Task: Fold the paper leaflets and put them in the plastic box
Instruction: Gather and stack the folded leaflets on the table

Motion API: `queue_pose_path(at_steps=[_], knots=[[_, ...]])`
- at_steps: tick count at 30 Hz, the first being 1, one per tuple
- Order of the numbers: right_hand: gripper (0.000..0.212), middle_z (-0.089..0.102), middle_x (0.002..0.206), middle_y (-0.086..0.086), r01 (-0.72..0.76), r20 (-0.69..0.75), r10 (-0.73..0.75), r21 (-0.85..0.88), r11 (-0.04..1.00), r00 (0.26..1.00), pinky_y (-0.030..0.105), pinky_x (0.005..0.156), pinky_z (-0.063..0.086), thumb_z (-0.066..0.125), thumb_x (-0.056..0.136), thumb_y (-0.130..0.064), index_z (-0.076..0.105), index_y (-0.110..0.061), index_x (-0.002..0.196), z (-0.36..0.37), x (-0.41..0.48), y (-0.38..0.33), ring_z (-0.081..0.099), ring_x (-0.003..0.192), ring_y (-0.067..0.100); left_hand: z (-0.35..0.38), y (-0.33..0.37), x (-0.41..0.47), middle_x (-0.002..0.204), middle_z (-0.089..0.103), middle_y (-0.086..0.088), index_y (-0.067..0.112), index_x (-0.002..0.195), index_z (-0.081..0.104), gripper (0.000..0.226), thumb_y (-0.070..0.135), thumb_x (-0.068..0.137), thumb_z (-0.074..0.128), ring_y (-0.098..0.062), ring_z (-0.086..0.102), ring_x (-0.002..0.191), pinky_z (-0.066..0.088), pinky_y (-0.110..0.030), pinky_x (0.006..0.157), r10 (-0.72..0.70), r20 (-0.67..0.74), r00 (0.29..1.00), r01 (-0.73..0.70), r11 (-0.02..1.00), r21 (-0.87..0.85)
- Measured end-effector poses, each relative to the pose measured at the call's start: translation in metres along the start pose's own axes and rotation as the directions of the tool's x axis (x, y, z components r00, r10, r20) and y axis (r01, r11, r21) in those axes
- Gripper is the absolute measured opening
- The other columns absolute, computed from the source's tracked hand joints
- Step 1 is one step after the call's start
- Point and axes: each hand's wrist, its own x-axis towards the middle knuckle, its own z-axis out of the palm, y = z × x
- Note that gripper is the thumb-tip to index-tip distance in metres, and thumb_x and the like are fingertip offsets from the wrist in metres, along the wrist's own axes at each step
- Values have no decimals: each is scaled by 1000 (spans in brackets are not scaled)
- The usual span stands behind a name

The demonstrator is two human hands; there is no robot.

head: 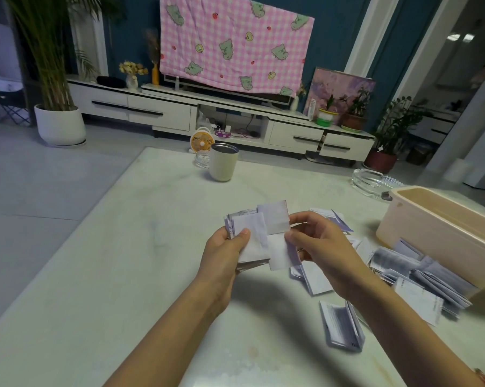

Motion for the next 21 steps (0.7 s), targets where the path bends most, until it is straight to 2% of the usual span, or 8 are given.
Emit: queue_pose_path(at_steps=[3, 6, 8, 12, 17, 21], knots=[[22, 62, 81, 6, -63, -8, 64, 85, 994, 998, 24, 50, 43, 49, 89, 3, 58, -17, 88, 0, 0, -2, 54, 61, 15, 1, 1, -1, 105, 68, -9, 9, 112, 60, 21, 8, 96, 46, -22, 64, 89, 56, -29, 72, -3, -4, 1000, 3, 1000, 31], [14, 58, 74, 6, -98, 1, 100, 189, 977, 995, 23, 43, 42, 52, 90, -1, 56, -13, 83, -1, 0, -3, 52, 45, 12, 2, 1, -2, 109, 68, -11, 9, 112, 60, 21, 9, 96, 47, -26, 63, 97, 53, -39, 86, -12, -11, 1000, 13, 998, 64], [10, 56, 72, 7, -95, 20, 92, 191, 977, 996, 22, 42, 42, 56, 90, -5, 57, -11, 82, -1, 0, -3, 49, 44, 11, 2, 1, -3, 110, 68, -12, 11, 109, 61, 20, 10, 96, 47, -27, 63, 97, 50, -42, 90, -16, -6, 1000, 17, 997, 80], [10, 57, 67, 2, -38, -27, 43, 153, 987, 999, 19, 44, 43, 58, 90, -6, 58, -9, 80, 0, 0, -2, 49, 45, 6, 4, -1, -5, 108, 69, -9, 14, 104, 63, 18, 12, 96, 46, -24, 65, 96, 52, -39, 88, -38, 18, 999, 37, 996, 82], [12, 60, 70, 0, 82, -157, -74, 43, 996, 985, 15, 43, 40, 58, 89, -4, 61, -12, 81, -4, 2, -2, 50, 50, 2, 3, -2, -3, 112, 68, -10, 9, 115, 60, 25, 15, 98, 42, -27, 64, 105, 53, -39, 88, -62, 21, 998, 61, 996, 71], [14, 59, 68, -3, 154, -181, -175, -121, 981, 968, 14, 48, 38, 59, 89, -8, 63, -16, 78, -3, 0, -1, 47, 56, 6, 4, -2, -4, 108, 68, -9, 11, 109, 61, 24, 17, 100, 39, -23, 65, 95, 53, -30, 78, -74, 15, 997, 74, 996, 45]])
